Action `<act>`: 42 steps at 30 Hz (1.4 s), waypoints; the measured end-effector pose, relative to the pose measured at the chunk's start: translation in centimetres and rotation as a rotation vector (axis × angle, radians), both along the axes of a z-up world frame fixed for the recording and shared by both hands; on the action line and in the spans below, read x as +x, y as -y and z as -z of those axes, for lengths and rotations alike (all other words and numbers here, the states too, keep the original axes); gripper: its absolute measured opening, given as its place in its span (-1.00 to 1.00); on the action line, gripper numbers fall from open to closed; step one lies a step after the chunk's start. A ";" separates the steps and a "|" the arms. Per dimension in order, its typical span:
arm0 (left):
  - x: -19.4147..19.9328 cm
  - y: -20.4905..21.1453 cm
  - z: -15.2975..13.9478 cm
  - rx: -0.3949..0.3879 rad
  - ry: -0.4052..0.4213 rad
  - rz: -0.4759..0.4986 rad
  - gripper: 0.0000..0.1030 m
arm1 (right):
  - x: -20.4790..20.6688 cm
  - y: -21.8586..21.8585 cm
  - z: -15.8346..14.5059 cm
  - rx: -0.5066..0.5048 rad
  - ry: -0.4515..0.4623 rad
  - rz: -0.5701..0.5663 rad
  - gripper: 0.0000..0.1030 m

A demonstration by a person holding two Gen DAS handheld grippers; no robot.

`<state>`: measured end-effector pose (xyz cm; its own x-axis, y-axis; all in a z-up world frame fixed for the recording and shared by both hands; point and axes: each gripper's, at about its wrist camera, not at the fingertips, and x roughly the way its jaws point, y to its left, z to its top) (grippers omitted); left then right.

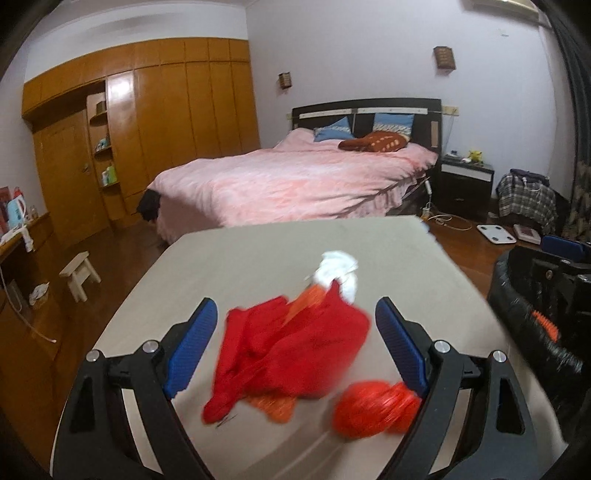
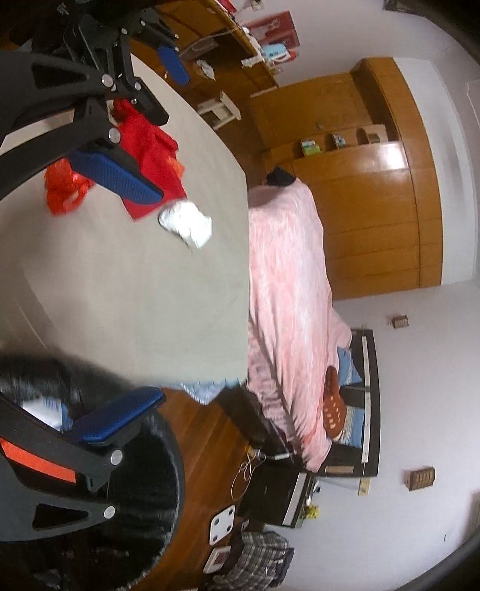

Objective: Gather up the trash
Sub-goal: 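Grasp the red plastic bag with the right tool while the left tool reaches the red cloth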

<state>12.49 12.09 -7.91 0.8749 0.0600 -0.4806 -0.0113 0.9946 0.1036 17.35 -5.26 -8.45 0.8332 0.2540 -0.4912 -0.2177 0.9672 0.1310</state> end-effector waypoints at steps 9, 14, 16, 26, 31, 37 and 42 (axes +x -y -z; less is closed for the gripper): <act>-1.7 -3.0 2.0 -0.011 -0.029 -0.041 0.65 | -0.7 -4.4 2.3 -0.020 -0.035 -0.109 0.88; -1.8 -4.7 2.6 -0.016 -0.044 -0.071 0.65 | -0.7 -7.1 3.7 -0.024 -0.082 -0.173 0.85; -1.8 -5.2 2.8 -0.022 -0.049 -0.081 0.65 | -0.7 -8.1 4.2 -0.032 -0.098 -0.194 0.82; -1.8 -6.7 3.1 -0.041 -0.061 -0.102 0.64 | -0.4 -10.8 6.4 -0.085 -0.173 -0.258 0.57; -1.6 -7.0 3.1 -0.050 -0.065 -0.104 0.62 | -0.3 -11.4 7.0 -0.092 -0.215 -0.295 0.18; -1.5 -6.6 3.1 -0.049 -0.067 -0.090 0.52 | -0.7 -11.7 7.2 -0.081 -0.234 -0.343 -0.27; -1.3 -5.3 2.8 -0.057 -0.060 -0.062 0.48 | -0.6 -10.5 6.1 -0.079 -0.203 -0.316 -0.42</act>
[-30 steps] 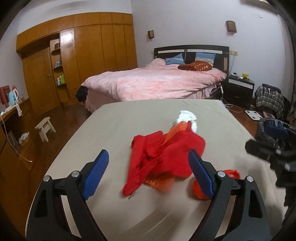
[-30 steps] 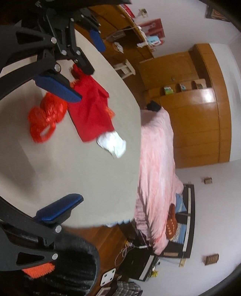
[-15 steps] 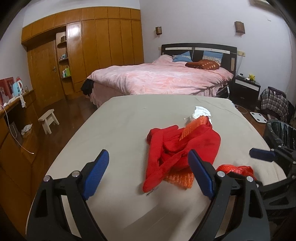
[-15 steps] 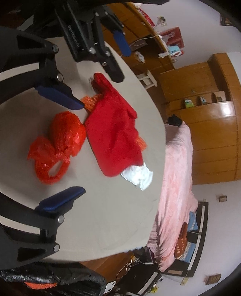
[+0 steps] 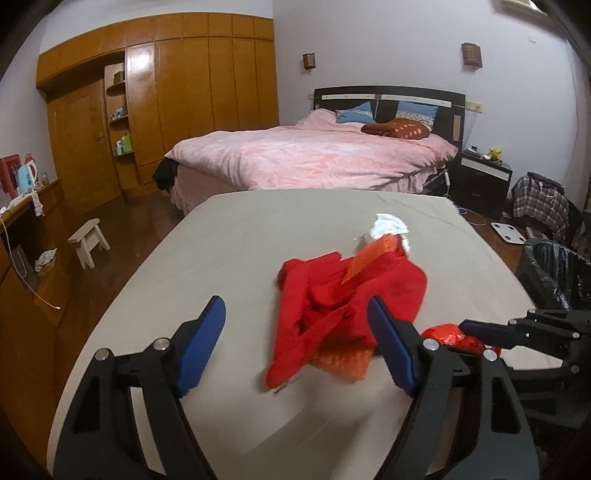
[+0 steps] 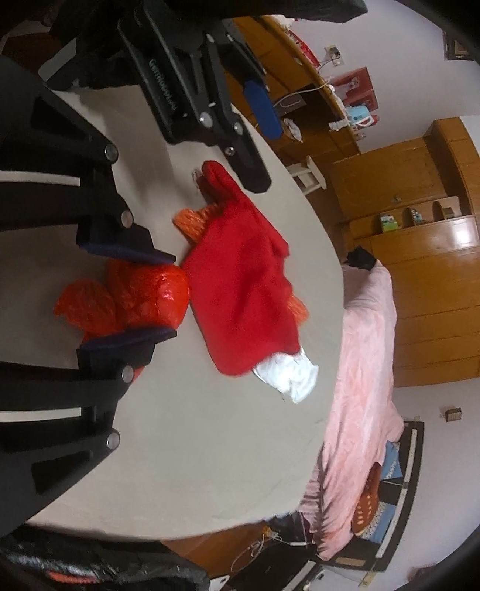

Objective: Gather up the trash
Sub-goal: 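Grasp the red plastic bag with the right tool while the left tool reaches the red cloth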

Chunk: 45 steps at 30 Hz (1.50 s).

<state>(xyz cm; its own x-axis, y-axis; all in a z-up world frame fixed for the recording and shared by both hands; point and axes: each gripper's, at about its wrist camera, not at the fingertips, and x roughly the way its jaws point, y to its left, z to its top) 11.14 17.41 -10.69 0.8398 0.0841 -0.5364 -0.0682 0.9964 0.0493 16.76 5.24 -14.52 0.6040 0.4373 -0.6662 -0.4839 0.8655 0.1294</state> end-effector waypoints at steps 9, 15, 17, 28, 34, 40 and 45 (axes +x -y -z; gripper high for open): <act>1.9 2.9 0.5 -0.010 -0.020 0.073 0.22 | 1.9 2.9 -0.4 0.004 -0.003 0.078 -0.58; 2.0 3.1 1.2 -0.005 -0.037 0.067 0.19 | 1.8 3.1 0.3 0.010 -0.015 0.068 -0.07; 1.9 2.8 1.3 -0.008 -0.040 0.060 0.19 | 1.7 2.8 0.5 0.001 -0.013 0.059 0.19; 2.1 2.6 1.4 -0.023 -0.043 0.067 0.08 | 2.8 2.6 2.1 -0.024 -0.090 0.045 -0.15; 2.6 3.5 1.7 -0.031 -0.059 0.110 -0.29 | 2.3 4.0 0.3 -0.011 -0.029 0.080 -0.20; 3.5 4.0 2.0 -0.018 -0.071 0.096 -0.30 | 2.4 5.5 -0.8 -0.001 0.000 0.111 -0.20; 4.1 4.4 2.3 -0.016 -0.097 0.101 -0.85 | 2.4 6.4 -1.0 0.012 0.002 0.127 -0.20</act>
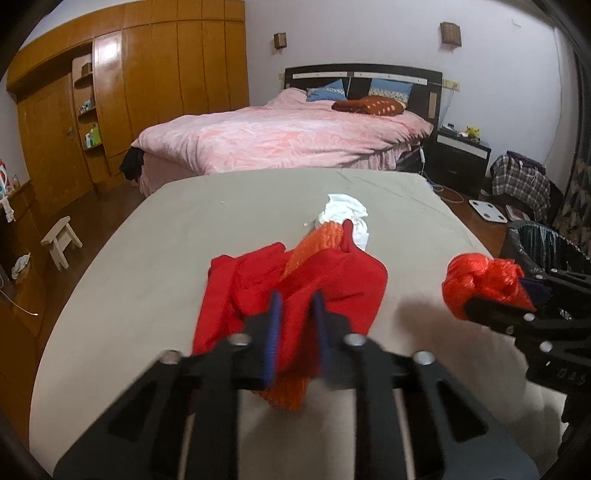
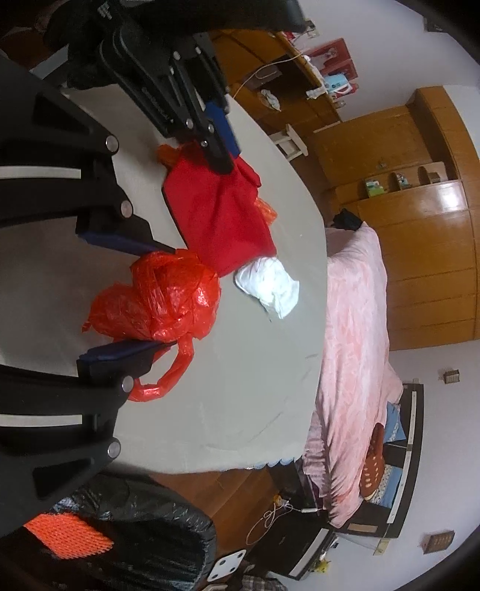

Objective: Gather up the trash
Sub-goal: 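Grasp the red plastic bag with the right tool while the left tool reaches the red cloth, then grasp the red cloth with the left tool while the right tool carries the bag to the bin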

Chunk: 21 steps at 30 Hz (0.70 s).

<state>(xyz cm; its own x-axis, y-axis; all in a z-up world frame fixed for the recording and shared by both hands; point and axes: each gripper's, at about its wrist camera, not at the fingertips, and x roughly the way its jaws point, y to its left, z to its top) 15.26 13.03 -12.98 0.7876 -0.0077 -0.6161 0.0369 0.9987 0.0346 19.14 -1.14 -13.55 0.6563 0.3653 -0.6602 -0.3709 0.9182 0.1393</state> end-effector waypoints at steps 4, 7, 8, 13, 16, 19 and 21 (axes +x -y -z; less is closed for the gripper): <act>-0.6 0.4 -0.5 -0.007 0.024 0.014 -0.94 | -0.2 0.6 -0.6 0.008 0.016 0.009 -0.20; -1.3 1.0 -1.5 -0.023 0.051 0.029 -0.94 | -0.3 1.2 -1.2 0.020 0.029 0.020 -0.20; -1.4 1.2 -1.7 -0.026 0.058 0.032 -0.94 | -0.4 1.5 -1.5 0.024 0.033 0.025 -0.20; -2.0 2.4 -3.9 -0.064 0.096 0.061 -0.94 | -0.8 2.9 -2.9 0.042 0.066 0.052 -0.20; -2.3 3.6 -4.8 -0.066 0.114 0.079 -0.94 | -1.1 4.0 -4.1 0.050 0.091 0.075 -0.20; -2.5 4.8 -5.4 -0.068 0.124 0.098 -0.94 | -1.6 5.3 -5.2 0.056 0.115 0.101 -0.20; -2.6 5.5 -5.7 -0.071 0.128 0.108 -0.94 | -1.7 6.3 -5.9 0.058 0.129 0.120 -0.20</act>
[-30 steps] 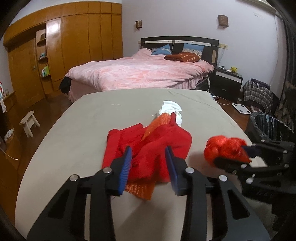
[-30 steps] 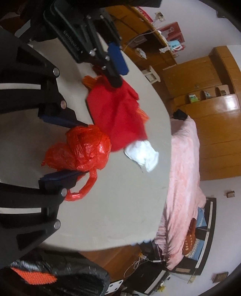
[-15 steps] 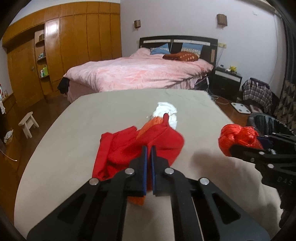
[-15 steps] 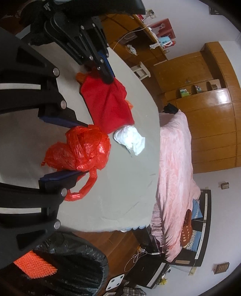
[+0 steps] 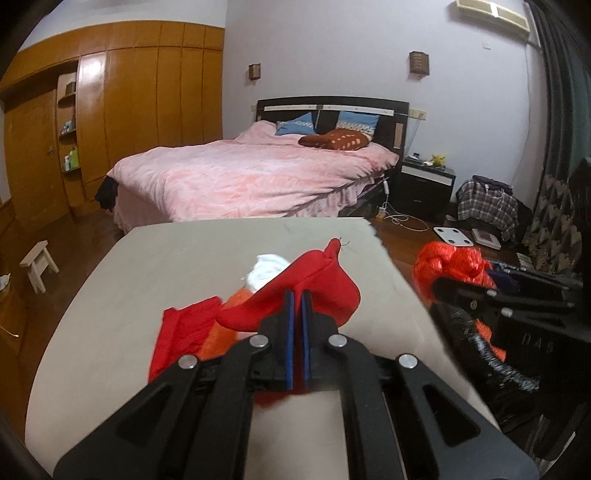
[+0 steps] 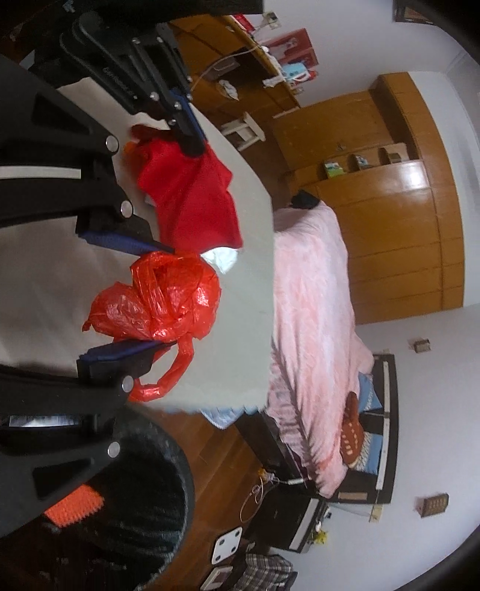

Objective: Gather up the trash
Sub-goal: 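Grasp the red cloth with the left tool while the right tool carries the bag to the bin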

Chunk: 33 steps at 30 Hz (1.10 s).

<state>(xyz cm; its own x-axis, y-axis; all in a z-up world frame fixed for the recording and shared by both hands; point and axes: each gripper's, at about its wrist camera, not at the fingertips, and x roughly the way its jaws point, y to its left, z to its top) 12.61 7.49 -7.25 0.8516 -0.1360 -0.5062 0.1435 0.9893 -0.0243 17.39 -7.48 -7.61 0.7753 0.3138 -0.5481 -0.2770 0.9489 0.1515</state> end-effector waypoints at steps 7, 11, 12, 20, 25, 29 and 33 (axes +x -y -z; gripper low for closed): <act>-0.5 2.7 -0.8 0.001 0.012 0.045 -0.94 | -1.0 3.4 -1.3 0.000 0.026 0.068 -0.20; -0.6 4.3 -1.3 -0.001 0.019 0.070 -0.94 | -1.8 5.2 -1.9 0.000 0.037 0.106 -0.20; -0.8 4.6 -1.4 -0.002 0.021 0.074 -0.94 | -1.9 5.5 -2.0 -0.002 0.040 0.113 -0.20; -0.6 7.5 -1.9 -0.016 0.025 0.133 -0.94 | -3.1 8.8 -2.3 -0.019 0.050 0.181 -0.20; -0.4 9.7 -2.1 -0.025 0.030 0.178 -0.94 | -4.1 11.1 -2.7 -0.025 0.060 0.235 -0.20; -0.1 11.8 -2.2 -0.032 0.035 0.222 -0.94 | -4.7 12.8 -3.0 -0.029 0.070 0.277 -0.20; 0.4 14.3 -2.3 -0.038 0.040 0.272 -0.94 | -5.1 14.9 -2.9 -0.028 0.069 0.322 -0.20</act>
